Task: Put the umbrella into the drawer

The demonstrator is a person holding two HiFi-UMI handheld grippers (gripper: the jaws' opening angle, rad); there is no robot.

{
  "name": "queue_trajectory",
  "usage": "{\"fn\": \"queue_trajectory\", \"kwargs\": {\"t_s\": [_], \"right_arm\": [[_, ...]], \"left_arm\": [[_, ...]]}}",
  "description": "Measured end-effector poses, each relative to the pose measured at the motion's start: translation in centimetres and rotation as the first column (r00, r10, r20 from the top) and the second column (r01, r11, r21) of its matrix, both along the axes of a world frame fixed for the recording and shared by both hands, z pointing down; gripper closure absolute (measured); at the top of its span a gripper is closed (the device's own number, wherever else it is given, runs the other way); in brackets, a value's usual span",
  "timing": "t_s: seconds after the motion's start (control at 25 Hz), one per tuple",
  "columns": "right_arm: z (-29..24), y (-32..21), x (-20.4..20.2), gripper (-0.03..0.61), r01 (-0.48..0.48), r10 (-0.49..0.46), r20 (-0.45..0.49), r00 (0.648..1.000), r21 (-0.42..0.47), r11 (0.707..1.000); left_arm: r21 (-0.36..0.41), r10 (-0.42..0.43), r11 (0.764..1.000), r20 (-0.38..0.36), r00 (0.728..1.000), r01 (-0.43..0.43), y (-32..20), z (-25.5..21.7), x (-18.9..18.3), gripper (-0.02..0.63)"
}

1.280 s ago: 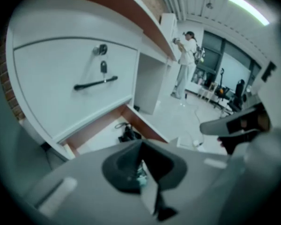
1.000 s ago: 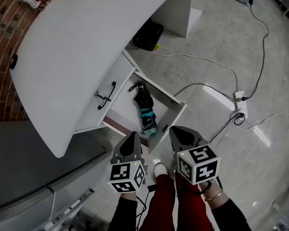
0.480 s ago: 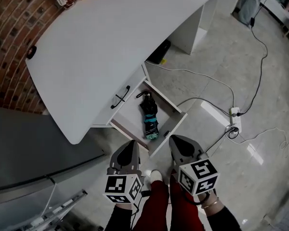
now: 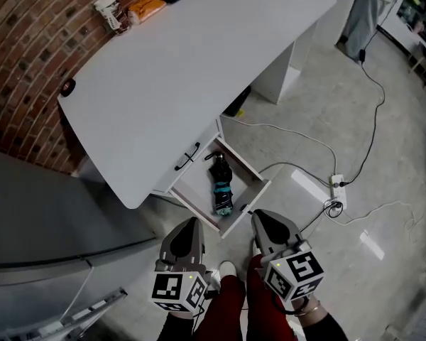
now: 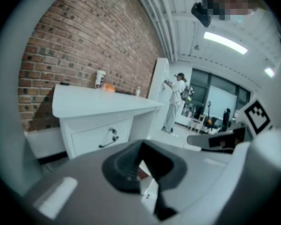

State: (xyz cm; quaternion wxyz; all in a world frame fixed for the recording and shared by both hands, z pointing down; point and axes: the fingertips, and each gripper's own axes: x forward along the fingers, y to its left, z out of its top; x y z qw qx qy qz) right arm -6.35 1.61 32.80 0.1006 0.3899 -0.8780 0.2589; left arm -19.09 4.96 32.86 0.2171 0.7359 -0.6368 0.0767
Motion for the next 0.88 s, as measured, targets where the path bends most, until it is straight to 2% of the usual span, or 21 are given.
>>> {"fn": "queue_trajectory", "kwargs": {"t_s": [0.4, 0.88], "right_arm": [[-7.5, 1.4, 1.4, 0.577, -0.055, 0.046, 0.067, 0.997, 0.135, 0.989], [-17.0, 3.6, 3.0, 0.577, -0.091, 0.051, 0.192, 0.980, 0.204, 0.975]], "left_arm": [[0.111, 0.019, 0.994, 0.001, 1.000, -0.019, 1.7, -7.0, 0.1, 0.611], [0.197, 0.024, 0.980, -0.014, 1.000, -0.020, 3.3, -13.9, 1.1, 0.611]]}}
